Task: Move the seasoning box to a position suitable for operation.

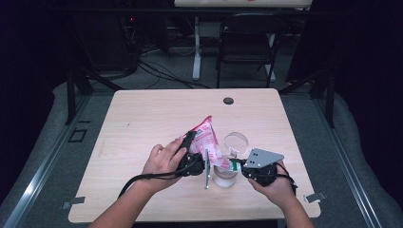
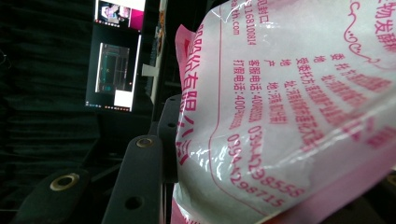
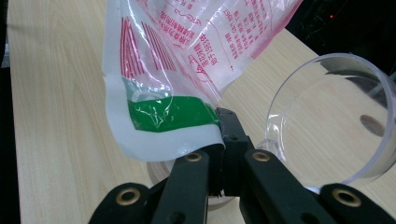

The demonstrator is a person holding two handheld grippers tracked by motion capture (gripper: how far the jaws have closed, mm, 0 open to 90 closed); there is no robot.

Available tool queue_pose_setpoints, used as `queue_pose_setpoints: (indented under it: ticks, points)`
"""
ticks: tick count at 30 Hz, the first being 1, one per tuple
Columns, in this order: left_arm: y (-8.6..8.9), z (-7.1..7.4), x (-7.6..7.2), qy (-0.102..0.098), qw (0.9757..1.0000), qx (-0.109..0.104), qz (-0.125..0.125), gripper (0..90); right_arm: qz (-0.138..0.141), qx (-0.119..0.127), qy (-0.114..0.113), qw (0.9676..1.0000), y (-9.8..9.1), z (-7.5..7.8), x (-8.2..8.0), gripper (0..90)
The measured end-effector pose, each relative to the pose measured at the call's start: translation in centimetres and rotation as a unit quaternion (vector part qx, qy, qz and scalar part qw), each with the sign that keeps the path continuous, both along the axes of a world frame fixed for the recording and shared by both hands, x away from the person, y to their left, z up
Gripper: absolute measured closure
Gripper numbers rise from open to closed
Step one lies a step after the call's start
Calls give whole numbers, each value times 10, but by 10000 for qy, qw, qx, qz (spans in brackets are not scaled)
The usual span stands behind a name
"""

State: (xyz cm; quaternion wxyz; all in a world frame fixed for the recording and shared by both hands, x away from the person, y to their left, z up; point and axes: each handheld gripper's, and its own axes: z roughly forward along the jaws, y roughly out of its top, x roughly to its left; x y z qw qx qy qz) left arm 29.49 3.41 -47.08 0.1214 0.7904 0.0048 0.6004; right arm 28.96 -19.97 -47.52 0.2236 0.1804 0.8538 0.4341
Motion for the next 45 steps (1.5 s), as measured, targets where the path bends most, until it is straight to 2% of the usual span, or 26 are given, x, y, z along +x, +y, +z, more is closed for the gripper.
queue_pose_setpoints:
  ticks: [18, 45]
  points:
    - [-1, 2, -2, -96, 9999, 105, -27, 644, 3, -18, 8, 10000, 0, -1, 0, 900]
    - [-3, 3, -3, -136, 9999, 61, -54, 644, -5, -8, -7, 10000, -1, -1, 0, 900]
